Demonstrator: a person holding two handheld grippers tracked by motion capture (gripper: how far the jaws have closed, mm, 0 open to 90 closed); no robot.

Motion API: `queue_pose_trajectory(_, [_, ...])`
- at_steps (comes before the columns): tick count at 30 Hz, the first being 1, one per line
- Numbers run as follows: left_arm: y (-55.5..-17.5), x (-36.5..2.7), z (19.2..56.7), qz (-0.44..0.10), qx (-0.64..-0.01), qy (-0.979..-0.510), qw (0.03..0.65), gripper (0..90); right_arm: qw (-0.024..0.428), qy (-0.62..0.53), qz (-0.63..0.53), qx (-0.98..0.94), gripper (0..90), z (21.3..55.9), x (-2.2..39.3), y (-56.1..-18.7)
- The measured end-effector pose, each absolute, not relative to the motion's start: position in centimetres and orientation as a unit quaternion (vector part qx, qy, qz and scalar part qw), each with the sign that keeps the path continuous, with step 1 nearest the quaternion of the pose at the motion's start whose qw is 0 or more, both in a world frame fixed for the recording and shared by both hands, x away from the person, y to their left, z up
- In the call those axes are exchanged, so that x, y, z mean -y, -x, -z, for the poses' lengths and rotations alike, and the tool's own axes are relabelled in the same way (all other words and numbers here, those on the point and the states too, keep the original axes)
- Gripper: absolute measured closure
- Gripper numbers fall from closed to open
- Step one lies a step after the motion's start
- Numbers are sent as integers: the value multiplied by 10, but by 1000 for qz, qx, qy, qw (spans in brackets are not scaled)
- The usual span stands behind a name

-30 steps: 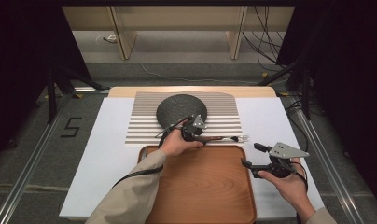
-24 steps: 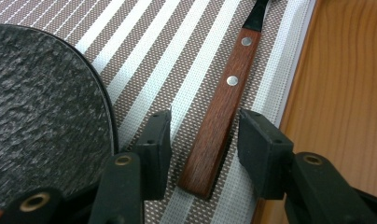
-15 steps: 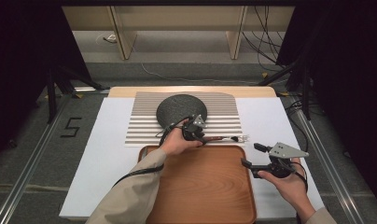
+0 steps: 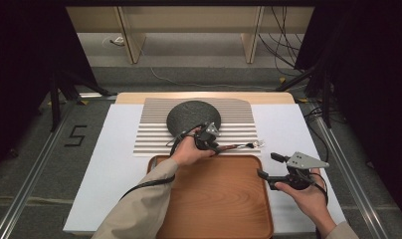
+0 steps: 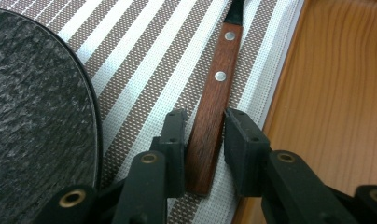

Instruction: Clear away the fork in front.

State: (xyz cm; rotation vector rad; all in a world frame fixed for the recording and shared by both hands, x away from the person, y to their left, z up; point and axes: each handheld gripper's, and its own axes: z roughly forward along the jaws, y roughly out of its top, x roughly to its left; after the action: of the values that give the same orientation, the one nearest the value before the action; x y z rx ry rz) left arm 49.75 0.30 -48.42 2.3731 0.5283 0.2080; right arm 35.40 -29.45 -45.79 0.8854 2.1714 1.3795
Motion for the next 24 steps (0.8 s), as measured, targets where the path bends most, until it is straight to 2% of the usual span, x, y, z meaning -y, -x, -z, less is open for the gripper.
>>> queue_pose_trajectory(5, [-494, 0, 483, -84, -207, -915, 335, 748, 209, -318, -496, -781, 209, 458, 294, -354])
queue_pose_trajectory(24, [-492, -2, 482, -98, -224, -907, 342, 754, 209, -318, -497, -780, 210, 458, 295, -354])
